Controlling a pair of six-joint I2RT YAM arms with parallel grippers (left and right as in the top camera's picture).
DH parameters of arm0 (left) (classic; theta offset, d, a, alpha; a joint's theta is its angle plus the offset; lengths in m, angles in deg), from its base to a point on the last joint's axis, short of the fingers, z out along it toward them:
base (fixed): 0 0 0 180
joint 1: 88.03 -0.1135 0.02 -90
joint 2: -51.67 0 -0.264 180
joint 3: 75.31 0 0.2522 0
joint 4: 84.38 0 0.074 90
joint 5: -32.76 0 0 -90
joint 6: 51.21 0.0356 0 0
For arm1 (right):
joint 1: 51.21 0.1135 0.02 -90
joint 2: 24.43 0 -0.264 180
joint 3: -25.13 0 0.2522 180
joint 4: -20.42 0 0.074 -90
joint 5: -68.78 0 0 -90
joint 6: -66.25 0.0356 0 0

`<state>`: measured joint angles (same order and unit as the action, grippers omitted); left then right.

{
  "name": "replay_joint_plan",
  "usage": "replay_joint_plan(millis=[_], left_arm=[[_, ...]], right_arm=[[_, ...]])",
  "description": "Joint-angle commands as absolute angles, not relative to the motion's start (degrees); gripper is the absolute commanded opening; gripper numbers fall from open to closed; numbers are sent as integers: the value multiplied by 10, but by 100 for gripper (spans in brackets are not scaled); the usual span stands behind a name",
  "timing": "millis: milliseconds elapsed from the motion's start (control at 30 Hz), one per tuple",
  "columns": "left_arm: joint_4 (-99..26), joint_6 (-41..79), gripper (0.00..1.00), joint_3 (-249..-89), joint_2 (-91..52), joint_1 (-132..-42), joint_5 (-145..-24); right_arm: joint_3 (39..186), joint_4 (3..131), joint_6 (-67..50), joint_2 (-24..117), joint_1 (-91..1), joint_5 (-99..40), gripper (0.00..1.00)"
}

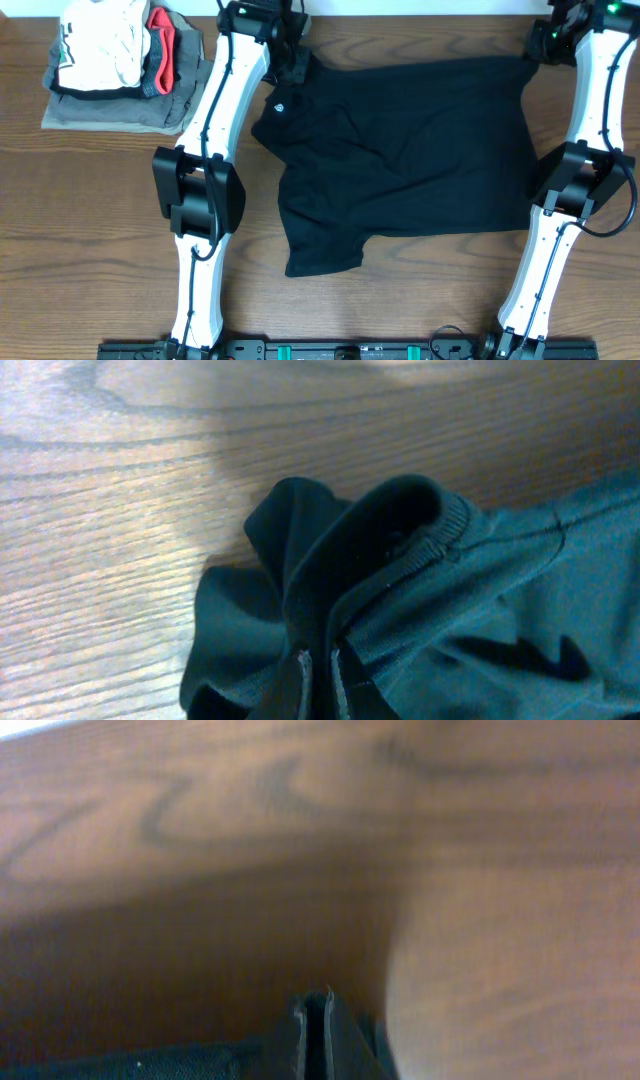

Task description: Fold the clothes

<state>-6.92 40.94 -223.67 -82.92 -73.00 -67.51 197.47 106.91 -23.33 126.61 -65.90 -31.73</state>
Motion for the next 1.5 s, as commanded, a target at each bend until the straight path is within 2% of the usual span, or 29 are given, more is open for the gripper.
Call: replay_joint_plan(millis=[0, 233, 633, 1200, 1467], left_arm=[[-66, 391, 6, -2244, -775, -730, -668], [-51, 391, 6, -2244, -730, -728, -668], [51, 411, 7, -2244, -719, -728, -668], [80, 417, 6, -2144, -720, -726, -668], [76, 417, 6, -2071, -720, -705, -668]], right_arm=[[1991, 1109, -257, 1228, -661, -326, 1], [1991, 1186, -287, 1181, -662, -314, 1], [1990, 1314, -293, 1155, -671, -271, 1], [1802, 1273, -281, 1155, -676, -256, 1], [1777, 1265, -291, 1155, -678, -255, 1]])
